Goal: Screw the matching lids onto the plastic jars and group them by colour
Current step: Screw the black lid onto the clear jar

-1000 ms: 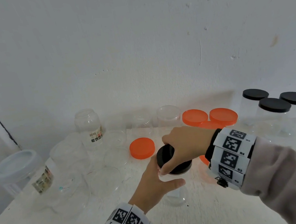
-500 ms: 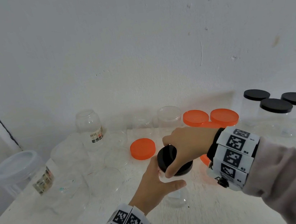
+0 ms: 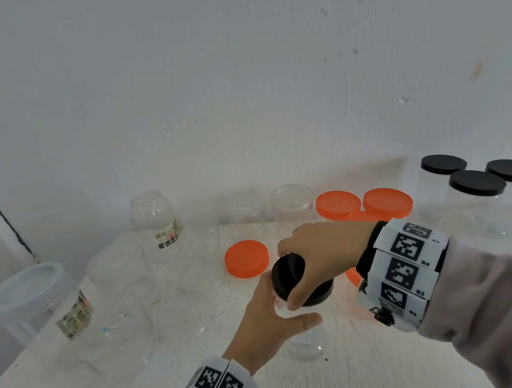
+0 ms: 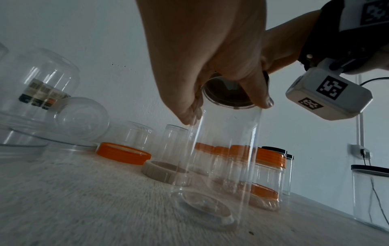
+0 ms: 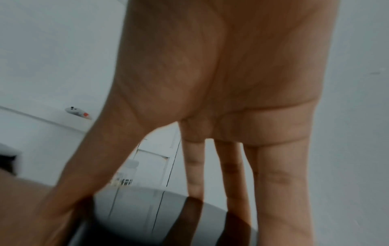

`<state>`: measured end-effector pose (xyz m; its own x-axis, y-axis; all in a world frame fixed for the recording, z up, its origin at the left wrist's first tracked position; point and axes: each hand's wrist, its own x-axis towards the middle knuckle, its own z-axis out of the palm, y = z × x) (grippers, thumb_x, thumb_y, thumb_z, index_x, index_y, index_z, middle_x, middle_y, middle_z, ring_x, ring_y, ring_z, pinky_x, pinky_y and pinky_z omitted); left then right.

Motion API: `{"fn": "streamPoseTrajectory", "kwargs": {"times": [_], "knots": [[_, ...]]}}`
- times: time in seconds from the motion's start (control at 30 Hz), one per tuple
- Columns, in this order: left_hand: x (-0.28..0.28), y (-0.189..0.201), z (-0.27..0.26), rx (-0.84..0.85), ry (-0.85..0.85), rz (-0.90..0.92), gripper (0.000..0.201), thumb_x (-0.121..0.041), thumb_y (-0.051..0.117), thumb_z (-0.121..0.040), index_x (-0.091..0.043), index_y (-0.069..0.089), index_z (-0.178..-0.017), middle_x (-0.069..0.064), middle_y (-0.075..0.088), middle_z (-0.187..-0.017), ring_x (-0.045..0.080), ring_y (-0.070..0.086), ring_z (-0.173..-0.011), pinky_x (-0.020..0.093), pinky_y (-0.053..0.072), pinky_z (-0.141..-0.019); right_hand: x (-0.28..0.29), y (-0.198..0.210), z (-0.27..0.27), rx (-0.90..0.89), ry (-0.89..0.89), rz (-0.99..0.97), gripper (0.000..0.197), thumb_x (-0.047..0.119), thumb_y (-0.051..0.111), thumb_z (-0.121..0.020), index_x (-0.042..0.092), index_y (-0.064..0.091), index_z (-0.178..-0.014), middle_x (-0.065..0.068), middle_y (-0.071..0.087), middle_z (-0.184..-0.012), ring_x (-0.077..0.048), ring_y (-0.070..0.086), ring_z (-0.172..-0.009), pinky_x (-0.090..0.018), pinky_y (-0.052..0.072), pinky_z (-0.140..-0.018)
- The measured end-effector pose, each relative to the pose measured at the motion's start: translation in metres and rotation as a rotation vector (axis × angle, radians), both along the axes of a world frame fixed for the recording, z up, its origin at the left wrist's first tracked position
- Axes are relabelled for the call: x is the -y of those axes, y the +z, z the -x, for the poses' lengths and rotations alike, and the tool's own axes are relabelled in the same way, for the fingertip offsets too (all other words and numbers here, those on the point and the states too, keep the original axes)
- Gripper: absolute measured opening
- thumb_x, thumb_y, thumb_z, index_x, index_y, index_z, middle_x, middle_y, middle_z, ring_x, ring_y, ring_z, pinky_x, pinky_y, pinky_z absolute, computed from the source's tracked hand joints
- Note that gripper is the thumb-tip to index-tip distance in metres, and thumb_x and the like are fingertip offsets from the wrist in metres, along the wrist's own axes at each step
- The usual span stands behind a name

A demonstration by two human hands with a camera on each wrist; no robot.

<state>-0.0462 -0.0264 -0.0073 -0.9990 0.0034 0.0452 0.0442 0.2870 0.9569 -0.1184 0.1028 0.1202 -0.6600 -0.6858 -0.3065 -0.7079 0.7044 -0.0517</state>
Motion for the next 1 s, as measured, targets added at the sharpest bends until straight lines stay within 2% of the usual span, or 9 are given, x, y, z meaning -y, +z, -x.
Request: {"fn": "streamPoseTrajectory", "kwargs": {"times": [0.1,0.2,0.3,0.47,0.57,0.63,0.7,0.8,1.0], "knots": [[0.0,0.0,0.0,0.003,-0.002,0.003,0.07,-0.035,0.086,-0.066,-0.05,0.04,-0.117,-0.026,0.055,-0.12,-0.013,0.051,-0.108,0.015,0.043,-0.086,0.002,-0.003,0.0,-0.025,-0.023,0.02,0.071,0.075,0.066,-0.065,0.022,0.051,-0.11,0.005,0.053,-0.095,-0.012,0.054,-0.081,-0.025,0.042,-0.062],[0.0,0.0,0.001,-0.001,-0.001,-0.014,0.072,-0.031,0.087,-0.066,-0.047,0.04,-0.118,-0.025,0.053,-0.124,-0.01,0.049,-0.115,0.017,0.041,-0.096,-0.002,0.005,0.001,0.114,0.005,-0.051,0.084,0.057,0.076,-0.069,0.032,0.037,-0.139,0.007,0.046,-0.119,-0.016,0.05,-0.107,-0.031,0.048,-0.085],[-0.001,0.0,0.001,-0.009,-0.001,0.001,0.071,-0.031,0.086,-0.066,-0.047,0.039,-0.117,-0.024,0.052,-0.124,-0.007,0.048,-0.117,0.016,0.04,-0.097,-0.003,0.009,0.001,0.141,0.072,-0.026,0.086,0.044,0.079,-0.071,0.038,0.033,-0.143,0.01,0.04,-0.121,-0.014,0.043,-0.113,-0.03,0.044,-0.089],[-0.001,0.001,0.0,-0.009,0.002,0.005,0.072,-0.034,0.086,-0.066,-0.048,0.039,-0.119,-0.022,0.054,-0.125,-0.007,0.05,-0.115,0.018,0.042,-0.094,-0.002,-0.001,-0.001,0.001,0.012,0.017,0.072,0.07,0.069,-0.067,0.026,0.051,-0.121,0.01,0.05,-0.1,-0.013,0.052,-0.091,-0.026,0.045,-0.072],[-0.001,0.001,-0.001,-0.008,-0.001,0.016,0.072,-0.034,0.086,-0.067,-0.048,0.039,-0.12,-0.023,0.056,-0.122,-0.012,0.051,-0.109,0.015,0.043,-0.087,0.0,-0.009,-0.003,-0.064,-0.039,0.067,0.067,0.078,0.062,-0.067,0.022,0.047,-0.1,0.009,0.047,-0.085,-0.007,0.047,-0.072,-0.022,0.032,-0.056],[0.0,0.001,0.0,-0.006,-0.004,0.003,0.072,-0.032,0.086,-0.067,-0.047,0.039,-0.12,-0.023,0.056,-0.122,-0.013,0.051,-0.109,0.014,0.042,-0.087,-0.002,-0.007,-0.001,-0.012,-0.056,0.037,0.071,0.076,0.063,-0.068,0.022,0.047,-0.111,0.009,0.049,-0.094,-0.008,0.049,-0.079,-0.022,0.038,-0.062],[0.0,0.0,0.0,-0.006,0.001,-0.011,0.071,-0.03,0.086,-0.066,-0.047,0.04,-0.118,-0.024,0.054,-0.123,-0.014,0.049,-0.111,0.012,0.04,-0.087,-0.005,0.0,0.001,0.09,-0.043,-0.038,0.086,0.067,0.071,-0.068,0.03,0.036,-0.137,0.008,0.046,-0.117,-0.015,0.05,-0.103,-0.031,0.047,-0.082],[0.0,-0.001,0.001,-0.004,0.003,-0.011,0.07,-0.031,0.087,-0.066,-0.048,0.04,-0.116,-0.026,0.053,-0.122,-0.017,0.048,-0.11,0.007,0.039,-0.084,-0.006,0.004,0.002,0.129,0.024,-0.034,0.092,0.053,0.077,-0.07,0.037,0.027,-0.146,0.011,0.038,-0.123,-0.013,0.041,-0.114,-0.033,0.043,-0.093],[0.001,-0.002,0.001,0.004,-0.002,-0.015,0.074,-0.039,0.086,-0.062,-0.047,0.04,-0.119,-0.025,0.056,-0.121,-0.013,0.051,-0.109,0.015,0.043,-0.089,-0.001,-0.007,0.001,0.004,-0.036,0.022,0.07,0.073,0.068,-0.065,0.023,0.048,-0.111,0.008,0.05,-0.094,-0.008,0.05,-0.079,-0.023,0.038,-0.06]]}}
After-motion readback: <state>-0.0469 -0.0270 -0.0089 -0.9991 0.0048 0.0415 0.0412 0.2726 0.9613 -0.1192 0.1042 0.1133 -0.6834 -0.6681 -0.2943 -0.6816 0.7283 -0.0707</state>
